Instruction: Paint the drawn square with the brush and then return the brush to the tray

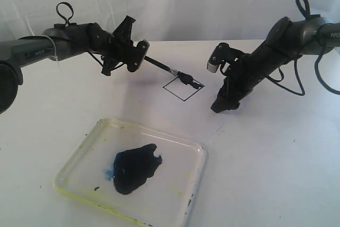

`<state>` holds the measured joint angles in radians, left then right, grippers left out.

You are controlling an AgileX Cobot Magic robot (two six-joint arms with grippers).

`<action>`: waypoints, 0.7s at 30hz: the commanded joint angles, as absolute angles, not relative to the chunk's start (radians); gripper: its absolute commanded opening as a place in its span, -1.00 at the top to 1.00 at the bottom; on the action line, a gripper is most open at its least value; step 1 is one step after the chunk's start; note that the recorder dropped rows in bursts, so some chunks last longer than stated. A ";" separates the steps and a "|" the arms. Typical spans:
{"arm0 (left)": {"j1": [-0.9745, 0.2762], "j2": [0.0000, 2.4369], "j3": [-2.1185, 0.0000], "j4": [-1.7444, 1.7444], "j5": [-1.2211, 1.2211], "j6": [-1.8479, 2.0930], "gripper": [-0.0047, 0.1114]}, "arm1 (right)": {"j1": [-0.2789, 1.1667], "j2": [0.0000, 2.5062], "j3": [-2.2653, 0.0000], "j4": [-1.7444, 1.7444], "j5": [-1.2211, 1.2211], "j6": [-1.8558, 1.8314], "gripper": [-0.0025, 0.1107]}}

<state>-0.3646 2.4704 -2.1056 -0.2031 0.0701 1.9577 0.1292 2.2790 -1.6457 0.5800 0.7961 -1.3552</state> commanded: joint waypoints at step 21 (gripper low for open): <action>-0.380 2.466 -2.142 -0.045 -0.014 2.109 0.92 | 0.131 2.295 -1.636 0.556 0.783 -1.378 -0.29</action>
<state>-0.3797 2.4704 -2.1368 -0.0373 0.0000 1.9577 0.1292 2.2790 -1.6457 0.5800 0.7922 -1.3552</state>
